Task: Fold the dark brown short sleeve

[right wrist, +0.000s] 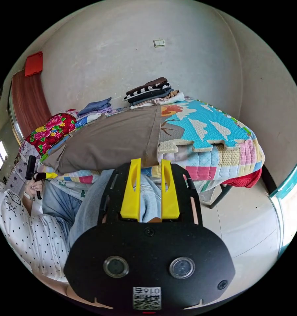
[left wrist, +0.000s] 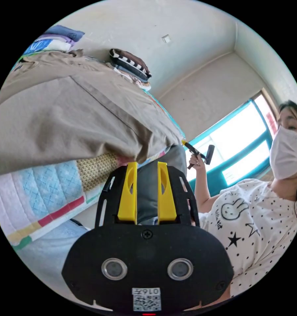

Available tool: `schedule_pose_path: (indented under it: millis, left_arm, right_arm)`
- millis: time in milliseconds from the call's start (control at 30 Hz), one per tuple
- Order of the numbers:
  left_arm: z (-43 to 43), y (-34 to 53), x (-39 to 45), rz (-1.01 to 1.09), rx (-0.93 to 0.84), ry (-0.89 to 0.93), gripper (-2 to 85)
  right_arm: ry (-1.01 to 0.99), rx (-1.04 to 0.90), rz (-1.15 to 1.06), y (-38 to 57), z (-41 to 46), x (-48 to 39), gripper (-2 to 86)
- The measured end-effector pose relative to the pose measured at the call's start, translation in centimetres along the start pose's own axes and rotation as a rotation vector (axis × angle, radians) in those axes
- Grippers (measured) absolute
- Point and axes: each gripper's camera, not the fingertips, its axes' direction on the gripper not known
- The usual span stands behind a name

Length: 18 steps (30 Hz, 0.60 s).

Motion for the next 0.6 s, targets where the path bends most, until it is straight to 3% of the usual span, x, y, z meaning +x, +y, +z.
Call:
schedule_pose_path:
  millis: [300, 600]
  left_arm:
    - [0.6, -0.7, -3.6, -0.1, 0.058, 0.003, -0.2]
    - [-0.3, -1.8, -2.9, -0.02, 0.027, 0.004, -0.9]
  right_arm:
    - [-0.027, 0.006, -0.009, -1.6, 0.6, 1.9, 4.1]
    - [-0.014, 0.082, -0.013, -5.5, -0.9, 3.3, 1.0]
